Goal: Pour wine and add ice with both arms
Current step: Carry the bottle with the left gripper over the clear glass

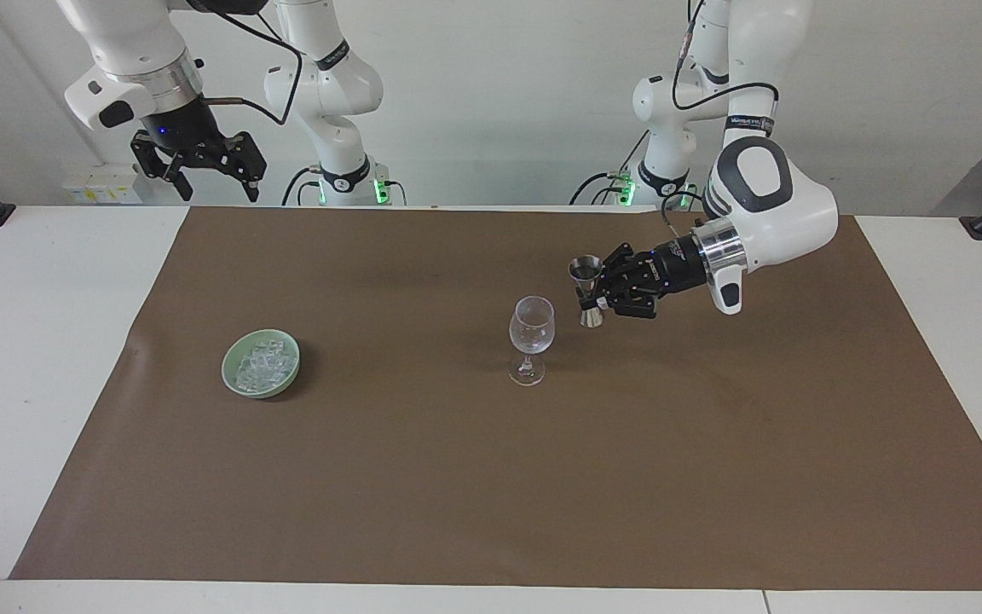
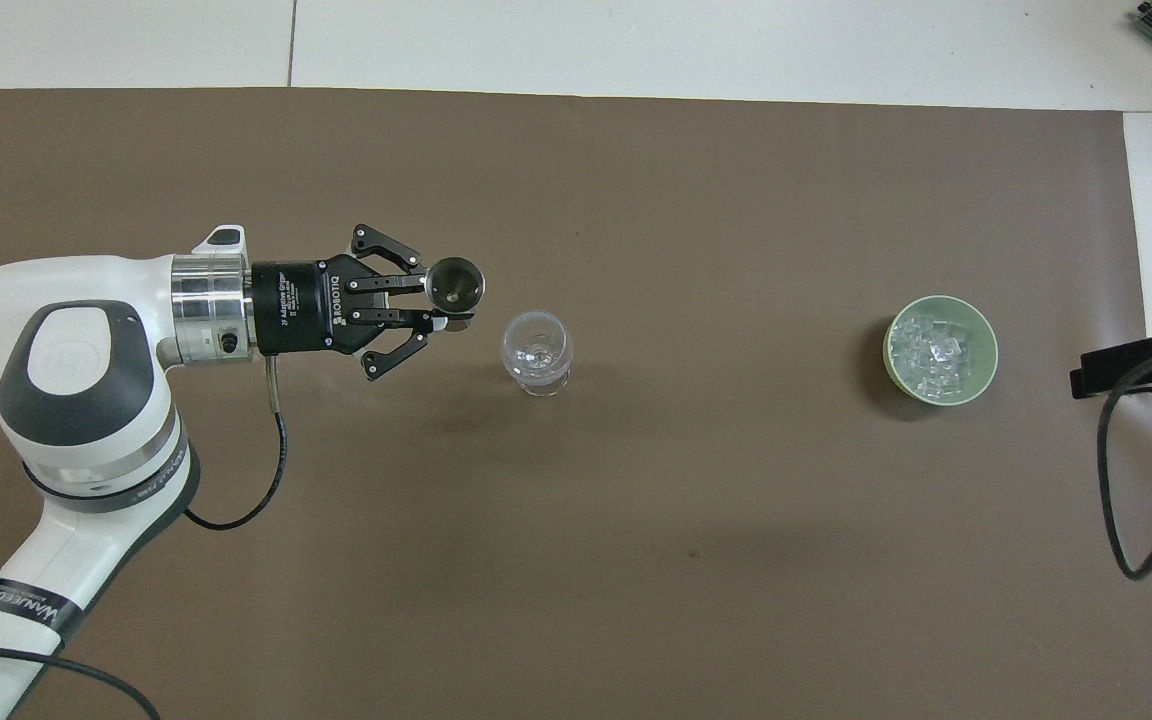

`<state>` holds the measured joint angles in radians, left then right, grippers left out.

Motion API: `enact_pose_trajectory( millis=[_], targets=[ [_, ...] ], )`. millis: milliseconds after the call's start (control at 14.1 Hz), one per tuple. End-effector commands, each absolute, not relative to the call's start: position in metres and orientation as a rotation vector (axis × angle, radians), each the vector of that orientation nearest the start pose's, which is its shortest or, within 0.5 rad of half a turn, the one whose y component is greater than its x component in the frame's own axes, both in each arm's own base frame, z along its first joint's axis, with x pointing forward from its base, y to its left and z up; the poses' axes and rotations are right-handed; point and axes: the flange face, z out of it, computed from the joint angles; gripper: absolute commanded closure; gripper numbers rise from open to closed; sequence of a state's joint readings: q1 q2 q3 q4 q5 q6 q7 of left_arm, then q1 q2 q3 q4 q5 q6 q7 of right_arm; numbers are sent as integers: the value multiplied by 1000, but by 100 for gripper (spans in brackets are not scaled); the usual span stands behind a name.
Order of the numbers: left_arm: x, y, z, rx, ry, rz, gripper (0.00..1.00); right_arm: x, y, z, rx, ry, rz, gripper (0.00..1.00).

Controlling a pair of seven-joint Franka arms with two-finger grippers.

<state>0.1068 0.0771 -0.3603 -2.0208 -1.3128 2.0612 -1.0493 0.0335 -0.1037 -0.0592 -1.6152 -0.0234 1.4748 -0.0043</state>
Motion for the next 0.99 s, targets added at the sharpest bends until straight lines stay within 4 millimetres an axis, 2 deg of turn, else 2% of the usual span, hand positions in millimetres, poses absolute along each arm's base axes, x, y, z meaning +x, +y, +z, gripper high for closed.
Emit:
enact_pose_trajectory(
  millis=[0,142,283,708,920],
  targets=[
    [544,-190,457,1544,1469,-815,100,507,-19,654,-3150,2,71,0],
    [545,-190,457,1568,1462,-784,100,507,-19,654,-3150,2,71,0],
    [544,-201,461,1637,1466,-689,100,507,-19,654,-3150,4,71,0],
    [540,-217,469,1649,1469,-572,100,507,-19,654,-3150,-1,71,0],
    [540,-219,472,1650,1474,-523,100,507,-19,654,-3150,2,71,0]
  ],
)
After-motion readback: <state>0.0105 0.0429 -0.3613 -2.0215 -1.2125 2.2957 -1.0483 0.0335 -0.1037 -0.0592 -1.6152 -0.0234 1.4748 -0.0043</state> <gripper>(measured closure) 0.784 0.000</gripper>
